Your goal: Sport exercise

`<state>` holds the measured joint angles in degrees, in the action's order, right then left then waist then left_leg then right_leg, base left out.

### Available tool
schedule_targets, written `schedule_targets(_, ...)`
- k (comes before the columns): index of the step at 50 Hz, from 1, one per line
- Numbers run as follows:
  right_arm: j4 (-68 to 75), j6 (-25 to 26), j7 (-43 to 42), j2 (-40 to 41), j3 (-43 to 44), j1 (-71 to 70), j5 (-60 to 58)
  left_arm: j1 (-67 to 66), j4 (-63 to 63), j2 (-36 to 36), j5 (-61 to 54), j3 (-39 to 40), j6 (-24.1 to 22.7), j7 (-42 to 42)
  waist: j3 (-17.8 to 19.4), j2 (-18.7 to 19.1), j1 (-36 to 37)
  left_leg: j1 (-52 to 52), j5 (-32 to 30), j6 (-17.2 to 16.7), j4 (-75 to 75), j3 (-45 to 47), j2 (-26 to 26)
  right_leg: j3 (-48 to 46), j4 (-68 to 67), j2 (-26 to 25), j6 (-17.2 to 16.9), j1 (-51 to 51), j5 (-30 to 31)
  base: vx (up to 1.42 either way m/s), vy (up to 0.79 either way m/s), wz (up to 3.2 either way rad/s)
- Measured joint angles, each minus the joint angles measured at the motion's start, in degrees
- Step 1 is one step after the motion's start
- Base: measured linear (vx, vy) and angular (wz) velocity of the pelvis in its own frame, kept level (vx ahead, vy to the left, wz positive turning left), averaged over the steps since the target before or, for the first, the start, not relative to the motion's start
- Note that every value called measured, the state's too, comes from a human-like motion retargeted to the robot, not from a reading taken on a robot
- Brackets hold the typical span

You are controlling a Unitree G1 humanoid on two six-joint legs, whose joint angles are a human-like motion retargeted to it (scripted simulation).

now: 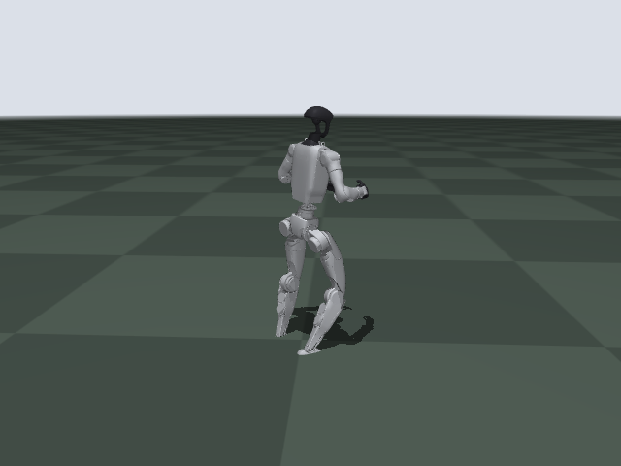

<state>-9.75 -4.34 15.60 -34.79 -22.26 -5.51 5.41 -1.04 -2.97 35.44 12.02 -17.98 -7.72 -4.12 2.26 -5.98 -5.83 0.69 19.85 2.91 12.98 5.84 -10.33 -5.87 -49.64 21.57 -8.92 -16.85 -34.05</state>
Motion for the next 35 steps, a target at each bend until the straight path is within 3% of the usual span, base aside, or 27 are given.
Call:
schedule_targets(11, 0.4, -1.0, -1.8, -0.1, -2.8, -1.8, 2.1, 0.2, 0.0, 0.9, -2.7, -2.4, -0.8, 0.5, 1.0, 1.1, -0.6, 3.0, 4.0, -0.7, 8.8, 1.1, 1.9, -0.1, -0.3, -1.4, -0.1, 0.9, -0.2, 0.0, 0.0, 0.0)
schedule_targets(14, 1.5, -1.3, -2.3, -0.1, -3.6, -3.7, 3.1, 1.4, 0.3, 1.4, -4.3, -2.8, -1.1, 0.4, -0.3, 5.2, 0.4, 4.2, 4.9, -1.5, 7.9, 1.0, 7.0, -2.5, 8.5, -7.5, 1.2, 3.2, 3.0, 0.09, -0.02, -0.27)
schedule_targets(23, 1.9, -3.1, -6.3, 1.2, -4.0, -7.9, 3.2, 2.5, -0.4, -1.6, -5.0, -4.8, -2.4, 2.2, 1.5, 5.2, 0.2, 6.8, 9.5, -1.6, 19.9, 1.7, 8.9, -2.0, 2.6, -7.8, 1.2, 3.2, 1.3, -0.02, 0.0, -0.02)
schedule_targets(25, 1.7, -3.8, -8.3, 1.1, -3.7, -10.6, 3.5, 5.4, 0.0, -2.2, -5.1, -4.6, -2.9, 3.5, 0.0, 8.4, 1.0, 7.8, 9.7, -2.1, 17.0, 1.2, 12.5, -3.7, 12.2, -12.8, 2.0, 5.2, 4.5, 0.12, -0.03, -0.22)
schedule_targets(31, 0.7, -4.8, -10.5, 1.2, -4.6, -10.5, 3.3, 6.0, -0.7, -3.9, -4.9, -4.9, -3.5, 5.7, 1.9, 9.0, 1.4, 9.3, 12.3, -2.5, 25.9, 1.1, 14.9, -3.4, 6.8, -13.7, 2.3, 5.1, 3.5, -0.04, -0.02, -0.06)
schedule_targets(35, 0.4, -5.3, -10.9, 0.3, -5.9, -12.0, 3.8, 7.8, -0.7, -4.2, -5.4, -5.2, -3.7, 6.8, 1.5, 11.5, 2.3, 9.7, 12.4, -3.1, 25.5, 0.6, 18.3, -4.4, 13.9, -17.8, 3.0, 7.6, 6.8, 0.03, -0.02, -0.09)
